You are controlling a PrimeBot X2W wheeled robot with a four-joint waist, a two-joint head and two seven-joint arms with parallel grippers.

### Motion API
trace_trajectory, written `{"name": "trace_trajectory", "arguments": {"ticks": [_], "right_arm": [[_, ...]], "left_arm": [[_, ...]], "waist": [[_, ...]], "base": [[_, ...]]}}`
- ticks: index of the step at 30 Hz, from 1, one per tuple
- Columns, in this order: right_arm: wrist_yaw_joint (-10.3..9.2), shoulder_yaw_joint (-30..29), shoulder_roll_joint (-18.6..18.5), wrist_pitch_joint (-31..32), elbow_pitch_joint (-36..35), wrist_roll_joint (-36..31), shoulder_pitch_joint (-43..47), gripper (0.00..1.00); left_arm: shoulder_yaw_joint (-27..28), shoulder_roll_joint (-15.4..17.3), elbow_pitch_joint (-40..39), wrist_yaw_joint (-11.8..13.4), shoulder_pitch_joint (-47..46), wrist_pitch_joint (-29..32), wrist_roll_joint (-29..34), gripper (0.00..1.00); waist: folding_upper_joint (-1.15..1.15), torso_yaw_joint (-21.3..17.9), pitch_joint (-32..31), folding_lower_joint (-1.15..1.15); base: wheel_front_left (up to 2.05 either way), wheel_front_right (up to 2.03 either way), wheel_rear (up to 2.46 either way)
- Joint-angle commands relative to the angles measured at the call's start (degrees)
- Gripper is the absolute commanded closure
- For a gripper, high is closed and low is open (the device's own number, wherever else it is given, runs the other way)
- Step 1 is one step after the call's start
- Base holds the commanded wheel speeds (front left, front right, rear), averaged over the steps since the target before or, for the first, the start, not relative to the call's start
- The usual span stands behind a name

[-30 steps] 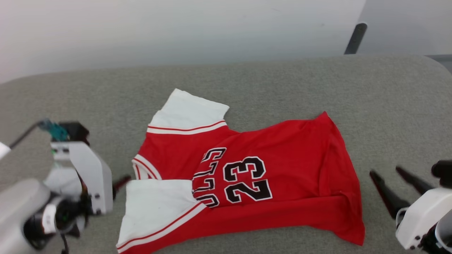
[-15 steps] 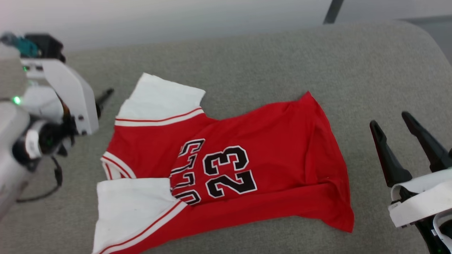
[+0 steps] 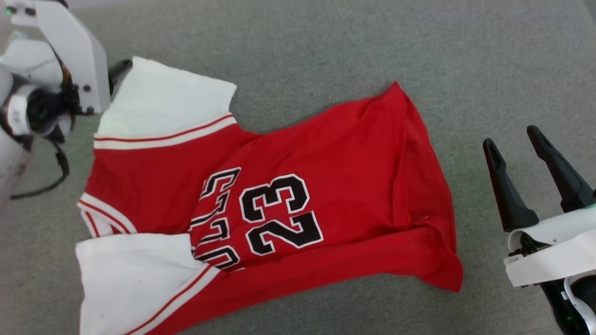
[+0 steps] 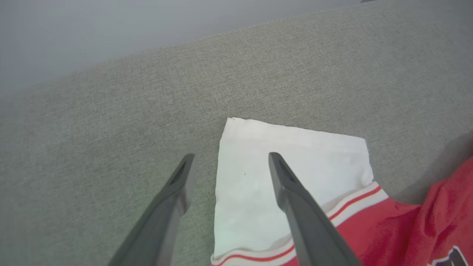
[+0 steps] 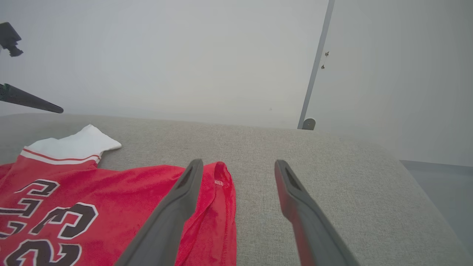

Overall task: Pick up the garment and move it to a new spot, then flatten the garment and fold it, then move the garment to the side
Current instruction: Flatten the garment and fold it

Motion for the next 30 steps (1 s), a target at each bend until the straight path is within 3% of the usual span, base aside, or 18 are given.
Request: {"name": "trace_trajectory", "arguments": {"ticks": [1,9,18,19,20,22,30], "right_arm": [[-0.06,0.3,0.2,-0.3,0.3,0.1,-0.9,0.00],[-0.06,1.0,0.2,-0.4,1.6,0.3,-2.0,0.00],[-0.06,1.2,0.6,0.9,2.3,0.7,-2.4,0.00],[-0.06,1.1,0.8,1.1,2.4,0.8,-2.5,0.00],[-0.06,1.0,0.9,1.5,2.2,0.9,-2.6,0.00],[-0.06,0.9,1.2,2.5,2.0,1.3,-2.9,0.00],[-0.05,0.1,1.8,12.5,1.6,3.5,-6.5,0.00]], "left_arm": [[-0.1,-0.9,2.1,-0.7,-1.8,0.5,0.4,0.00],[-2.3,-4.6,11.2,-4.2,-5.9,2.9,1.9,0.00],[-3.1,-8.5,19.0,-6.0,-6.7,3.4,1.7,0.00],[-3.3,-9.1,19.8,-6.5,-6.5,3.7,1.6,0.07],[-3.3,-9.8,20.6,-6.7,-6.4,3.7,1.3,0.31],[-3.1,-11.3,22.2,-7.2,-5.8,4.0,0.5,1.00],[-3.0,-14.4,26.4,-9.7,-6.7,4.4,-0.5,1.00]], "waist": [[0.00,-1.1,2.7,0.00],[0.00,-1.0,4.6,0.00],[0.00,-1.3,5.7,0.00],[0.00,-1.4,5.8,0.00],[0.00,-1.4,5.9,0.00],[0.00,-1.3,5.9,0.00],[0.00,-0.9,5.7,0.00]], "base": [[0.00,0.00,0.00],[0.00,0.00,0.00],[0.00,0.00,0.00],[0.00,0.00,0.00],[0.00,0.00,0.00],[0.00,0.00,0.00],[0.00,0.00,0.00]]}}
